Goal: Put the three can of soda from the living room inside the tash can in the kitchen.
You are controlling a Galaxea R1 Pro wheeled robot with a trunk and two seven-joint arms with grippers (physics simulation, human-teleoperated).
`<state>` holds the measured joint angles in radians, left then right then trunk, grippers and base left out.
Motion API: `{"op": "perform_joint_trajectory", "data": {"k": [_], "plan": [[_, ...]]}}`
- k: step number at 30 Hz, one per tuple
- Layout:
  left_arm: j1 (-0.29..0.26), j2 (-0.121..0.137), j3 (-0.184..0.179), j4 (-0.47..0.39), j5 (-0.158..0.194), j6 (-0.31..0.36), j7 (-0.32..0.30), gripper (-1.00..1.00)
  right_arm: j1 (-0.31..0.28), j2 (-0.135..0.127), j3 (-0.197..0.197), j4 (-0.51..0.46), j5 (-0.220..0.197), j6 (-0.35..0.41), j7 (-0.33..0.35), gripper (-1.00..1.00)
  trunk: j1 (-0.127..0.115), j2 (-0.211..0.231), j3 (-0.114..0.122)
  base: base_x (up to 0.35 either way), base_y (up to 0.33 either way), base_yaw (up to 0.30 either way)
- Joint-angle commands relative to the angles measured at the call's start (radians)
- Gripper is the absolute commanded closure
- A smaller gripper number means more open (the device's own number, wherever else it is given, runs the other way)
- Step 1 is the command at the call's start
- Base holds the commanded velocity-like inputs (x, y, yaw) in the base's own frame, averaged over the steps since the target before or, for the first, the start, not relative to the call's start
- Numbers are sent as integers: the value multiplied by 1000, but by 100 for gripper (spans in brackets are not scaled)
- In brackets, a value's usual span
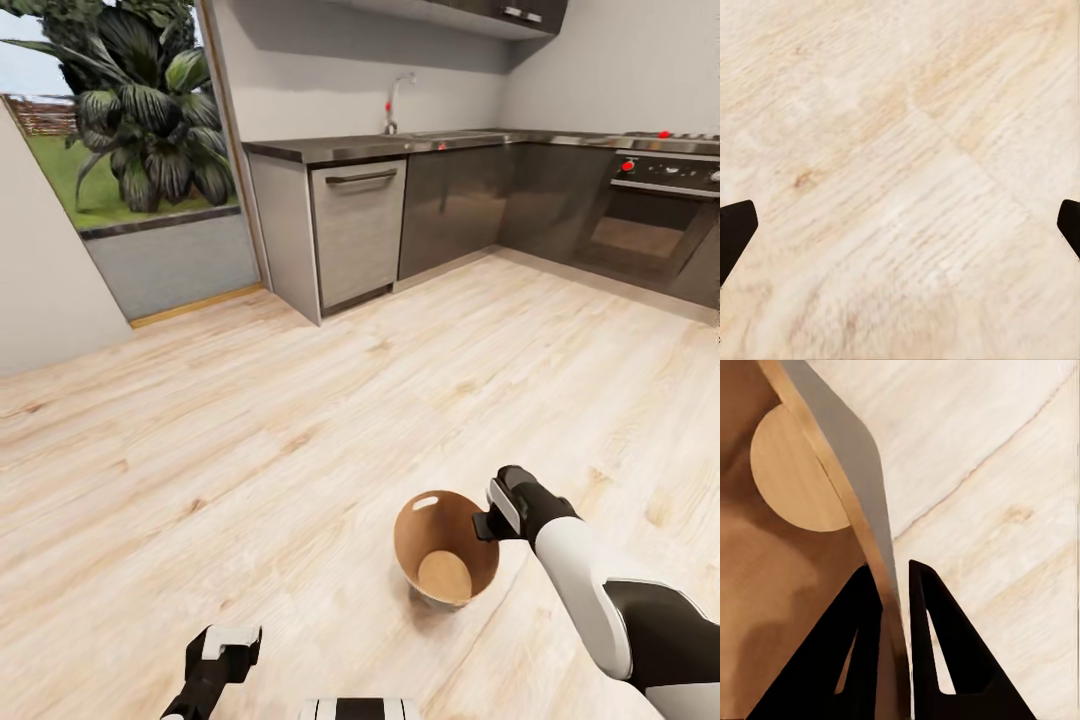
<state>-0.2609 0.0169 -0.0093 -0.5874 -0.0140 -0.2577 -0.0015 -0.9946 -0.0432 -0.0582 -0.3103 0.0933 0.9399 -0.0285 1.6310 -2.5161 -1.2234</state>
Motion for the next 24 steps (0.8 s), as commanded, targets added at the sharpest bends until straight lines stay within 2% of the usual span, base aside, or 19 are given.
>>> {"op": "perform_joint_trajectory", "data": {"k": [1, 16, 24], "plan": [[0, 0, 0, 1, -1, 2, 0, -100, 4, -3, 2, -3, 16, -32, 4, 100, 0, 0, 4, 0, 0, 0], [0, 0, 0, 4, -1, 19, 0, -100, 8, -4, 4, -11, 16, -51, 13, 100, -7, 4, 62, 0, 0, 0], [0, 0, 0, 46, 0, 23, 0, -100, 9, -4, 6, -16, 15, -57, 14, 100, -11, 6, 93, 0, 0, 0]]}}
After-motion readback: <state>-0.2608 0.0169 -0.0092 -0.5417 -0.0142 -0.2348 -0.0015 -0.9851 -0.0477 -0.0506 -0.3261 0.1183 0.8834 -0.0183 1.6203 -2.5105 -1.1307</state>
